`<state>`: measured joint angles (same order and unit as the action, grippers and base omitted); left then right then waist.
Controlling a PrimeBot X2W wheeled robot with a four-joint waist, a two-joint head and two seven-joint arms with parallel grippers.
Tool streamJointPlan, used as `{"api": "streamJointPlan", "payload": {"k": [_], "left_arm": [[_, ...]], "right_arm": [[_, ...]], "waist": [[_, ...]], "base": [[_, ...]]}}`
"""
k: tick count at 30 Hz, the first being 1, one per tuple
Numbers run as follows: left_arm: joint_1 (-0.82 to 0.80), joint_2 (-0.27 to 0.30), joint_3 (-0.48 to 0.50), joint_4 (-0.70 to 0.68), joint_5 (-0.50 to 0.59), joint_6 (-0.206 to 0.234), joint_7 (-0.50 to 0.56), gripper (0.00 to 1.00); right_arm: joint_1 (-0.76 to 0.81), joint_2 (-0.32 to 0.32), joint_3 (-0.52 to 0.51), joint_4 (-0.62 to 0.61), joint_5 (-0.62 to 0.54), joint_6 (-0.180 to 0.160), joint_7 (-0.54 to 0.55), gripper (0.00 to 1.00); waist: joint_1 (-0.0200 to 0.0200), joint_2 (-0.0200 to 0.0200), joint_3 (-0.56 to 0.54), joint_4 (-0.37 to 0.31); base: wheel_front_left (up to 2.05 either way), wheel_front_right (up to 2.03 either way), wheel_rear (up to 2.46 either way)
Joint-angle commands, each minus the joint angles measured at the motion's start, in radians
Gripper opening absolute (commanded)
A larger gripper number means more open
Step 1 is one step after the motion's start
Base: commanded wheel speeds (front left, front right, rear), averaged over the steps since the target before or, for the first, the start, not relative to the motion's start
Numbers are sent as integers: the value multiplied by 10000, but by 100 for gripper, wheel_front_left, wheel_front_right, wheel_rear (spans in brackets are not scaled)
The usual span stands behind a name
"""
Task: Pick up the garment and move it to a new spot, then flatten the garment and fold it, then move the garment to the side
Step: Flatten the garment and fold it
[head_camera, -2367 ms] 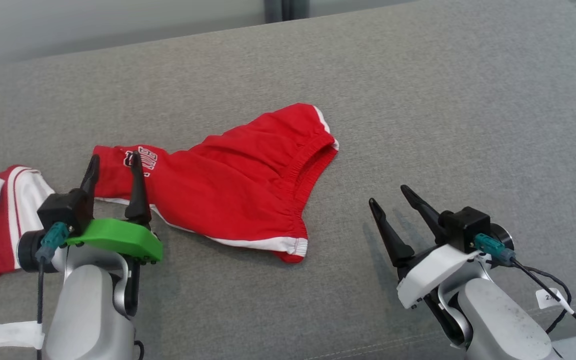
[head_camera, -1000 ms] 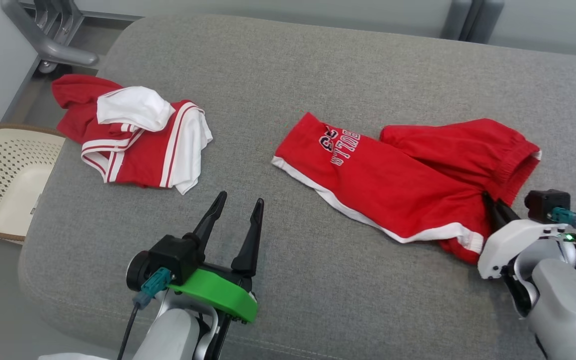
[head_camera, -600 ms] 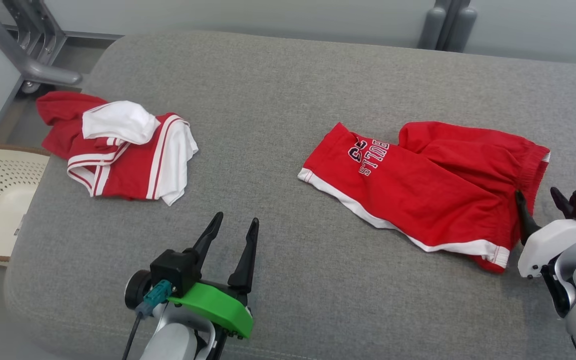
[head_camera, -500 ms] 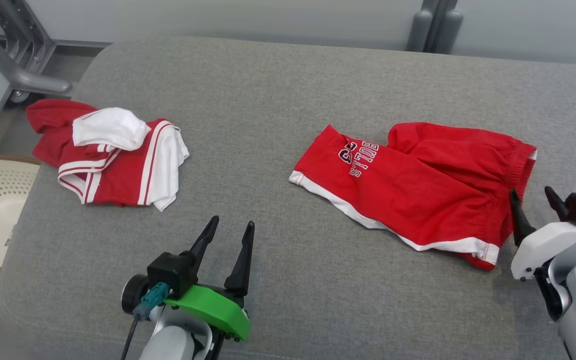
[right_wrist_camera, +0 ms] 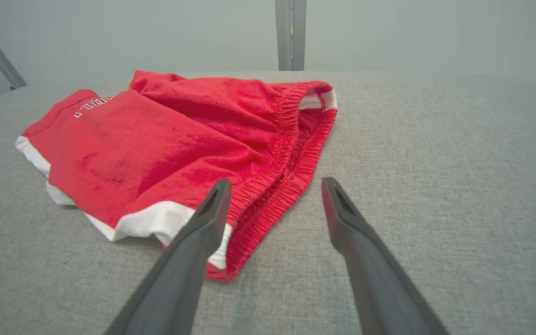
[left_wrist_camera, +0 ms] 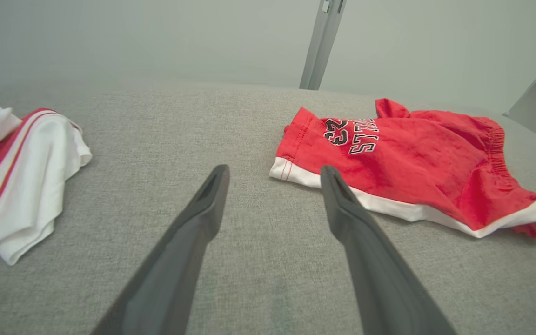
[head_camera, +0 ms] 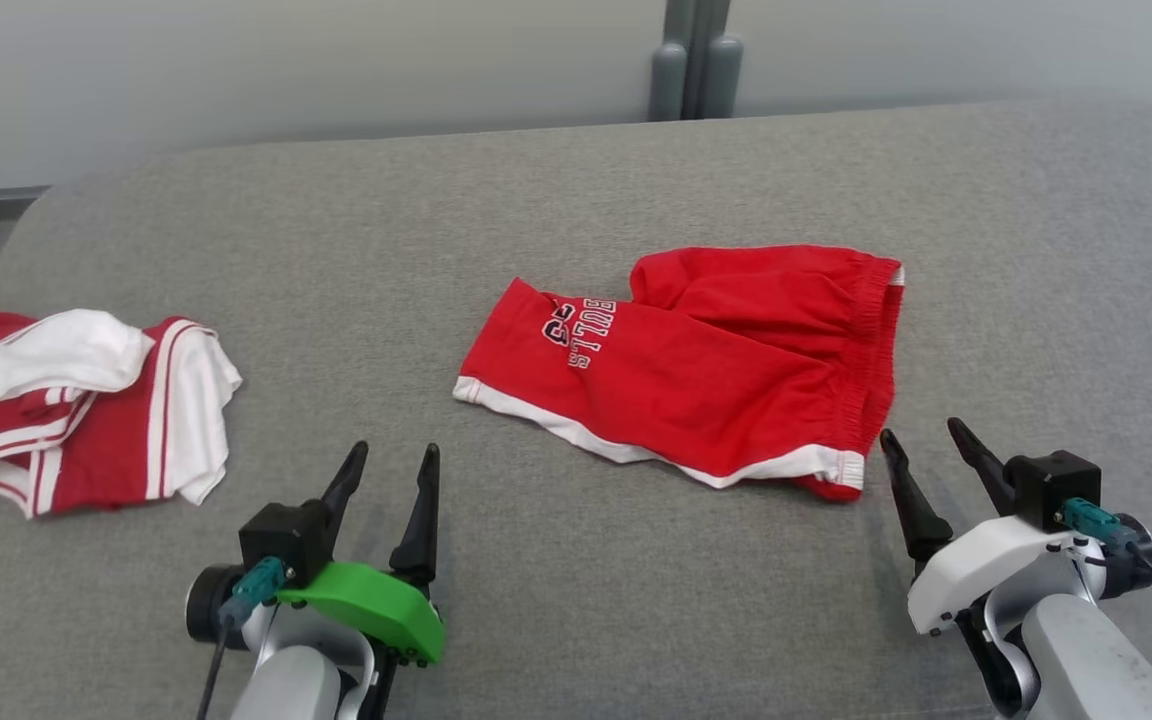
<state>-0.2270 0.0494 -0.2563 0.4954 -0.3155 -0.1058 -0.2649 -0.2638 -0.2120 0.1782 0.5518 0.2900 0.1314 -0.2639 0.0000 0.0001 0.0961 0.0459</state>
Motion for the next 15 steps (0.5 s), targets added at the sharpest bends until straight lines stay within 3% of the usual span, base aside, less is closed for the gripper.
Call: {"api": "streamJointPlan", "payload": {"k": [1,8,15], "left_arm": [[-219,22,97,133,50,-37,8,100],[-1365,52,976,1476,223,-160,10,100],[-2154,93,1799,2763,98,-226,7,100]], "right_arm": [[109,39,8,-93,43,-14,-7,100],[-45,122,126,-427,159,-14,-5,100],[-155,238,102,-561,218,-14,-5,100]], "waist": [[0,-1,279,-864],[0,-1,965,-1925],[0,-1,1437,-2522]], "base": [[0,0,0],[0,0,0],[0,0,0]]}}
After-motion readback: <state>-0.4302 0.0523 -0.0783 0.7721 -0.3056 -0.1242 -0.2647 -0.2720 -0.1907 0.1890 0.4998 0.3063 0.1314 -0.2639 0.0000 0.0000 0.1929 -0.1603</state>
